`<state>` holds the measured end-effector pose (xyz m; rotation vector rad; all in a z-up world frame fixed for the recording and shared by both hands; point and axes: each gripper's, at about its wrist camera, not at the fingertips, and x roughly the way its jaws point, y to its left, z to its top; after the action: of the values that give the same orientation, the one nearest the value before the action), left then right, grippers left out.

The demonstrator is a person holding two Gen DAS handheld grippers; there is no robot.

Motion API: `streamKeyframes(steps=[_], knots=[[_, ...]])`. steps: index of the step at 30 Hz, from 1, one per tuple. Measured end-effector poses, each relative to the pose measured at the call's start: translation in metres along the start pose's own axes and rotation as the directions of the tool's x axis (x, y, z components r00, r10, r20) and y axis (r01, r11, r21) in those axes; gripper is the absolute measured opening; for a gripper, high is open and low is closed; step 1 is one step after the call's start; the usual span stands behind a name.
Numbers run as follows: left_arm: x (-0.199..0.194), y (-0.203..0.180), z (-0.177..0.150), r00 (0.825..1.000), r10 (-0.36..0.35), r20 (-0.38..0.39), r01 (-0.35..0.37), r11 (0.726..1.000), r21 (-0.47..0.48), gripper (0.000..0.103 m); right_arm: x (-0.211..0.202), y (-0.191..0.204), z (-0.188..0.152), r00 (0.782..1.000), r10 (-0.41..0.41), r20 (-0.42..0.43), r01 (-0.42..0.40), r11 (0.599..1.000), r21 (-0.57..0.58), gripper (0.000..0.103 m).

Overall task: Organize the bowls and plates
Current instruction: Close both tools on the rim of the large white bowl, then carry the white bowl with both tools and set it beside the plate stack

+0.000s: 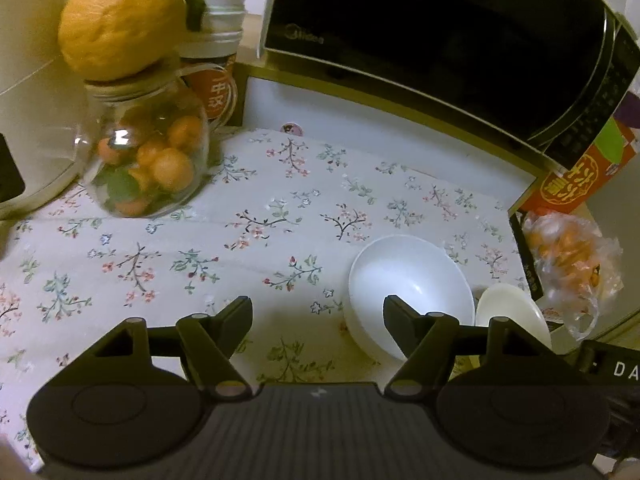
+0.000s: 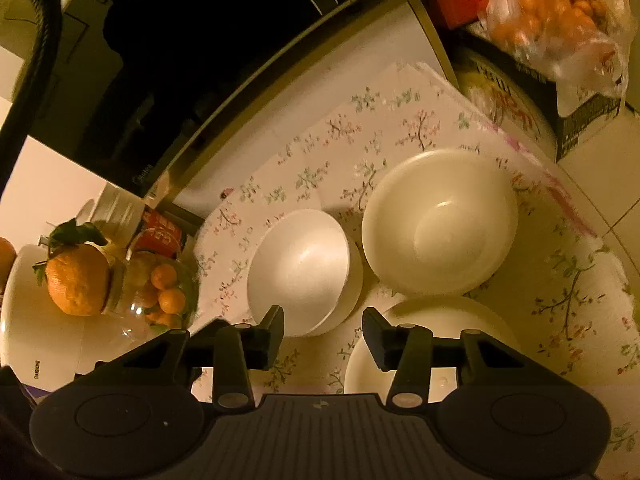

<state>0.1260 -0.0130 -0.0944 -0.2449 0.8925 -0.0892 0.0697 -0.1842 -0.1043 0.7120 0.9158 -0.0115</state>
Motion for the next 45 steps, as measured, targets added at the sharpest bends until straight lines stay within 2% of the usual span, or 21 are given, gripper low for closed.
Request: streamKeyframes(steps=[9,17,19,21,23,25,27,34,45], knots=[[0.026,0.0,0.002,1.0,0.001,-0.024,-0.002,1.0,-0.009,0.061,0.018,0.0,0.006,1.0,0.01,-0.002,-0.01,0.999,0.047,0.034],[0.042,-0.005,0.0,0.999,-0.018,-0.04,0.018,1.0,0.002,0.048,0.033,0.005,0.008,0.999,-0.048,0.01,0.048,0.998,0.033,0.026],[0.045,-0.005,-0.001,0.999,-0.018,-0.049,0.019,1.0,0.009,0.04,0.035,0.004,0.008,0.998,-0.058,0.009,0.057,0.998,0.031,0.021],[0.047,-0.005,-0.002,0.998,-0.024,-0.053,0.025,1.0,0.015,0.039,0.038,0.005,0.008,0.997,-0.078,0.014,0.078,0.997,0.016,0.017],[0.047,-0.004,-0.001,0.998,-0.036,-0.053,0.036,0.999,0.011,0.033,0.041,0.006,0.007,0.996,-0.092,0.016,0.092,0.996,0.001,0.015],[0.046,-0.004,-0.001,0.997,-0.046,-0.054,0.046,0.999,0.014,0.017,0.041,0.006,0.006,0.995,-0.099,0.018,0.099,0.995,-0.009,0.01],[0.045,-0.006,-0.002,0.997,-0.048,-0.056,0.049,0.999,0.024,0.009,0.041,0.009,0.006,0.995,-0.096,0.019,0.096,0.995,-0.027,0.008],[0.039,-0.009,-0.005,0.997,-0.04,-0.061,0.043,0.998,0.04,0.008,0.04,0.016,0.003,0.99,-0.138,0.023,0.14,0.985,-0.098,0.007],[0.001,-0.012,-0.006,0.996,-0.079,-0.032,0.081,0.995,0.065,0.009,0.012,0.028,0.001,0.994,-0.105,0.024,0.108,0.98,-0.166,0.007]])
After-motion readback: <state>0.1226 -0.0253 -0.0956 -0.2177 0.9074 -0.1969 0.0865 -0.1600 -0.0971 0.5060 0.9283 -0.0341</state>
